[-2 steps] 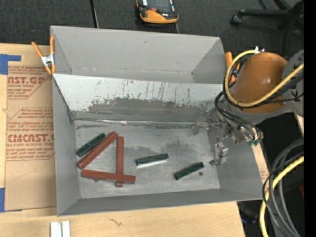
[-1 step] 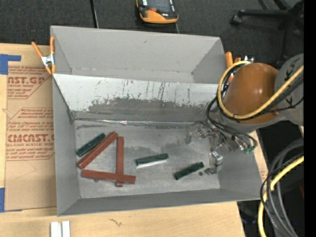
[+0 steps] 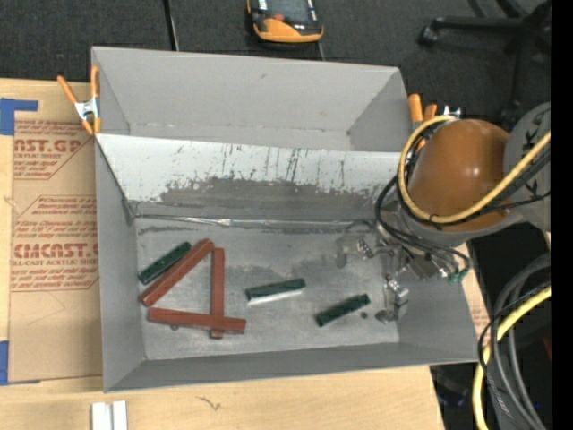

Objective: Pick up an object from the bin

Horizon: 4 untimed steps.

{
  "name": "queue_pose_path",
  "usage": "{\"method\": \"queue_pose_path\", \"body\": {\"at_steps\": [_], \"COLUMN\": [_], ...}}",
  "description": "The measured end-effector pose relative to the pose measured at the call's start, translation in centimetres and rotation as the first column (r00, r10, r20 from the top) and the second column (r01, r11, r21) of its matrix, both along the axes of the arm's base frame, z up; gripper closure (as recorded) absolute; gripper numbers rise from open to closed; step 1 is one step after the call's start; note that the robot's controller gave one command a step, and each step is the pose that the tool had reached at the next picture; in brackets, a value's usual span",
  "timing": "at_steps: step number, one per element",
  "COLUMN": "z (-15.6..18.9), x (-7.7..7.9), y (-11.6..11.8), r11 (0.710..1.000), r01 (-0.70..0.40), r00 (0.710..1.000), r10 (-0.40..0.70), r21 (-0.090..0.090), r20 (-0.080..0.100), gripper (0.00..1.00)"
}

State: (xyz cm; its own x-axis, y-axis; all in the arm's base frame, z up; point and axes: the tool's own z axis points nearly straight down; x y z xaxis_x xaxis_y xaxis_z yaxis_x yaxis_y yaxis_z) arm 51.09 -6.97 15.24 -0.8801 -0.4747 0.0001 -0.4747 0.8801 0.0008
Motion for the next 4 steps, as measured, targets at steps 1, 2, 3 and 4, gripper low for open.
{"method": "queue_pose_path", "body": {"at_steps": [1, 2, 3, 4], "z": [-7.2, -9.8, -9.5, -9.1], "x": [-1.1, -1.4, -1.4, -1.4], "y": [0.3, 0.2, 0.2, 0.2], "r11": [0.999, 0.998, 0.998, 0.998], "r01": [-0.050, -0.058, -0.060, -0.061], "r00": [0.999, 0.998, 0.998, 0.998], "r10": [0.050, 0.058, 0.060, 0.061], "r21": [0.000, -0.001, -0.001, 0.000], "r20": [0.006, 0.005, 0.007, 0.006], "gripper": [0.00, 1.00, 1.00, 1.00]}}
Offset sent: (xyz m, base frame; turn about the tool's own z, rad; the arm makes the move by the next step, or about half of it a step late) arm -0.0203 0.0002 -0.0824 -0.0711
